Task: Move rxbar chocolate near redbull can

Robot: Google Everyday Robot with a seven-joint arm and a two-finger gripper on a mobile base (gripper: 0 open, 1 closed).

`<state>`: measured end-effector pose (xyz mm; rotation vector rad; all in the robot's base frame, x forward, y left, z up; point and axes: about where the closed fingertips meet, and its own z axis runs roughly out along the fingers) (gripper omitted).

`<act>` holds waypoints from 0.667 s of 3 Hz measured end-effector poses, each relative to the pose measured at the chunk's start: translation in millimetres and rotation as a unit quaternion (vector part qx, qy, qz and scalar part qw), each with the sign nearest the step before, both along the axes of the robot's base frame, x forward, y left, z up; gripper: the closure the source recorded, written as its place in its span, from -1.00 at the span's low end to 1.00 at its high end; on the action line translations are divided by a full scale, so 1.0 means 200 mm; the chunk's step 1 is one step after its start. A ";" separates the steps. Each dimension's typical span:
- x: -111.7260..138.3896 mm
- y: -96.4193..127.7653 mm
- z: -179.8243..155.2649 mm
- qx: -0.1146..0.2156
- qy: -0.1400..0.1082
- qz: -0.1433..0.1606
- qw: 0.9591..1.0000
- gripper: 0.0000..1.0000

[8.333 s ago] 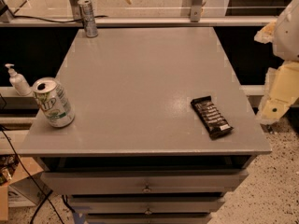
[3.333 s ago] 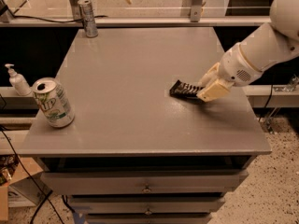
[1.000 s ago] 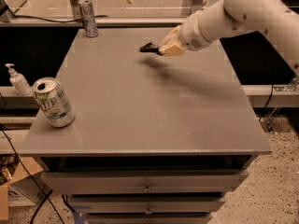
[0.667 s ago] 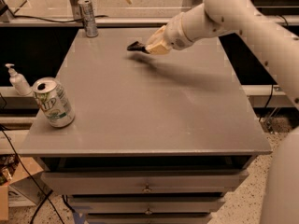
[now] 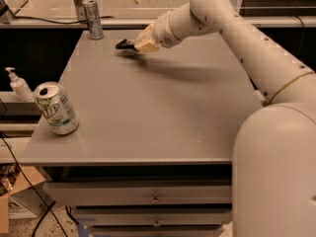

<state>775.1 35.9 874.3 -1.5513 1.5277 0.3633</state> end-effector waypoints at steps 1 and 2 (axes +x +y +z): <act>0.11 0.11 0.01 0.013 -0.011 0.005 1.000 0.65; 0.23 0.13 -0.01 0.029 -0.009 -0.010 0.999 0.17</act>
Offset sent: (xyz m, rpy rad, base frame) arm 0.0847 0.0223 -0.0002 0.0994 -0.0185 -0.0756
